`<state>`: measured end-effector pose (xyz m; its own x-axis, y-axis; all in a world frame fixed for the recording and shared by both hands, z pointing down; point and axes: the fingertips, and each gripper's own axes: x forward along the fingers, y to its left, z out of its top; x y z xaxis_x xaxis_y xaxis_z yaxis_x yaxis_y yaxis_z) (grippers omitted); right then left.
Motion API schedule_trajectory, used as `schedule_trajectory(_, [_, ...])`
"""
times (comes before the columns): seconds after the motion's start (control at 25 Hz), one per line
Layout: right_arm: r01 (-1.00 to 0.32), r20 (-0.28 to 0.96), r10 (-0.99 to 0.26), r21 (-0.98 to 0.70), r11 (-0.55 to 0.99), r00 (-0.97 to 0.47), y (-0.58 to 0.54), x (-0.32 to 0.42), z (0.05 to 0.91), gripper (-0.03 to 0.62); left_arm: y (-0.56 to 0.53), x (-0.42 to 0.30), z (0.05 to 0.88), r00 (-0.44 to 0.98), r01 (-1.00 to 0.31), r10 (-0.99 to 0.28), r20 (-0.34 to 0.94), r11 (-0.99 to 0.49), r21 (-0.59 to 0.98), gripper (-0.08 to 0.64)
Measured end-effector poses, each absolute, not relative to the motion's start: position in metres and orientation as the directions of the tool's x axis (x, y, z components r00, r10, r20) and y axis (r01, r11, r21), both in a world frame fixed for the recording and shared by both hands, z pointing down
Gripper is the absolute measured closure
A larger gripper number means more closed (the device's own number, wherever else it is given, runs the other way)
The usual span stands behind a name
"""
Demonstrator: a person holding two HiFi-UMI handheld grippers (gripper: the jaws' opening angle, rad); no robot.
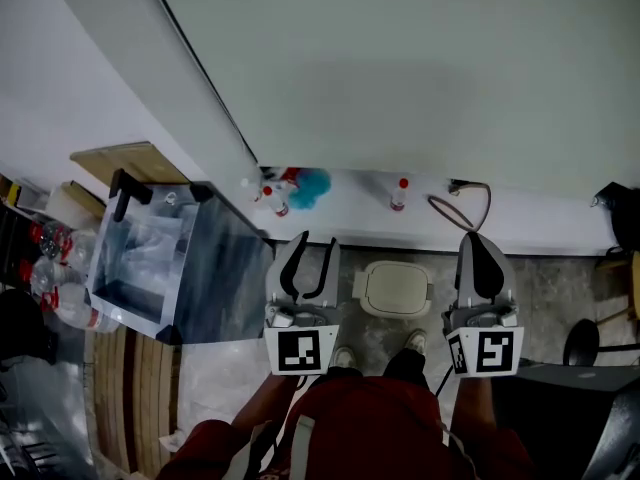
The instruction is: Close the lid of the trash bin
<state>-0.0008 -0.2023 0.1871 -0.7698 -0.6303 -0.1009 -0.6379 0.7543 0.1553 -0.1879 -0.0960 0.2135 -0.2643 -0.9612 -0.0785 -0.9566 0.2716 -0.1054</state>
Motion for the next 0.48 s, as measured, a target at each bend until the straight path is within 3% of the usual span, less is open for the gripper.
schedule_trajectory(0.48, [-0.674,-0.218,-0.640,0.160,0.721,-0.737,-0.185,0.010,0.131,0.592,-0.075,-0.187,0.159,-0.261,-0.943,-0.944,-0.203,0.294,-0.156,0.407])
